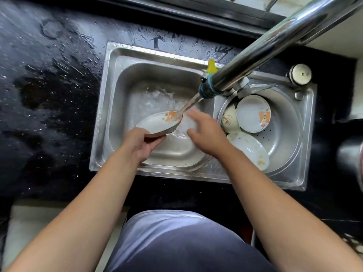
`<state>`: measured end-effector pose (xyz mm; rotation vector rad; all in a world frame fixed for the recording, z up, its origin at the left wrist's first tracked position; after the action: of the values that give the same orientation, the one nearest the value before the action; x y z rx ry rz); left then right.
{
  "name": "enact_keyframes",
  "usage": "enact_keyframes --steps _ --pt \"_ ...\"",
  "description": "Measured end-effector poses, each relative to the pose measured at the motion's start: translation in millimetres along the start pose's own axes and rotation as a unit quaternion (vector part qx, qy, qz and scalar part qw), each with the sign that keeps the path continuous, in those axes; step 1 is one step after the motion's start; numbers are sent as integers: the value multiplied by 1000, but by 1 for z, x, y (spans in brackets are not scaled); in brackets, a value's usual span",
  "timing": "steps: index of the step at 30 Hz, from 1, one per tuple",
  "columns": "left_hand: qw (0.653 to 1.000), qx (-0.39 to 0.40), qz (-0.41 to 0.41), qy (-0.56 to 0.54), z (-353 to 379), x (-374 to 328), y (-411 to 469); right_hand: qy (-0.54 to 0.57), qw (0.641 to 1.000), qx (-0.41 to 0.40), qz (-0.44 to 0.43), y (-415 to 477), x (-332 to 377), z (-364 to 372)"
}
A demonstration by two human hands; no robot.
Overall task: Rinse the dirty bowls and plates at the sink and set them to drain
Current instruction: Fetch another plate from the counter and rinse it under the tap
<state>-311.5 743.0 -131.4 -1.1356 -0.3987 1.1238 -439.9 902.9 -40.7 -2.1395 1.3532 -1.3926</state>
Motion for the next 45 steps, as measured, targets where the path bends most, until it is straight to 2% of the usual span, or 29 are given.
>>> enact_keyframes --steps 2,3,4,6,8,10,12,14,18,21,24,25,26,29,31,33,35,38,42,45 --pt "999 20 -28 -25 3 13 0 86 983 -106 122 -21 -48 -51" --pt "998 27 -39 -34 5 18 0 156 962 -152 166 -33 -71 -73" --pt "997 33 -47 -42 8 23 0 252 929 -191 193 -43 -91 -91" --pt "997 45 -54 -44 15 30 1 446 834 -236 223 -50 -124 -111" --pt "997 48 -51 -26 22 35 2 549 770 -241 219 -44 -142 -124" --pt "999 34 -23 31 27 32 3 587 747 -242 198 -33 -143 -139" --pt "993 16 24 114 28 20 4 596 740 -247 190 -22 -139 -154" --pt "980 -16 70 185 24 4 3 574 753 -246 206 -12 -132 -164" --pt "945 -70 141 285 12 -27 -4 505 809 -225 199 -2 -123 -169" --pt "931 -72 172 313 14 -41 -9 509 809 -212 202 -15 -142 -161" --pt "923 -63 180 334 14 -45 -10 492 790 -282 234 -52 -155 -141" --pt "929 -58 171 323 14 -43 -9 468 800 -290 239 -62 -151 -129" --pt "944 -50 153 288 12 -36 -9 426 829 -277 232 -67 -144 -114" --pt "995 8 54 87 14 1 -7 290 932 -170 137 -67 -103 -58" --pt "998 50 -33 12 19 29 -11 233 964 -98 77 -65 -77 -26" --pt "988 104 -110 -26 28 55 -17 230 971 -41 51 -60 -57 -2" --pt "968 169 -176 -63 41 80 -26 292 955 -5 58 -56 -46 12" --pt "916 281 -246 -150 59 110 -38 367 928 19 66 -50 -35 17" --pt "859 369 -292 -202 74 124 -49 269 963 10 36 -50 -28 -5" --pt "835 415 -303 -199 79 123 -55 280 959 43 -8 -53 -21 -11"
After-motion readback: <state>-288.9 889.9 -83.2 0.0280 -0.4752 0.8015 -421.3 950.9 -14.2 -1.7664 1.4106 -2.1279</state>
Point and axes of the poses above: each hand's wrist, its own y-axis towards the middle knuckle, its own z-axis out of the palm, x = y × z, the point moved 10 cm from there along y, towards the middle knuckle, and after that the axes turned 15 degrees about x, right-handed, at the moved point
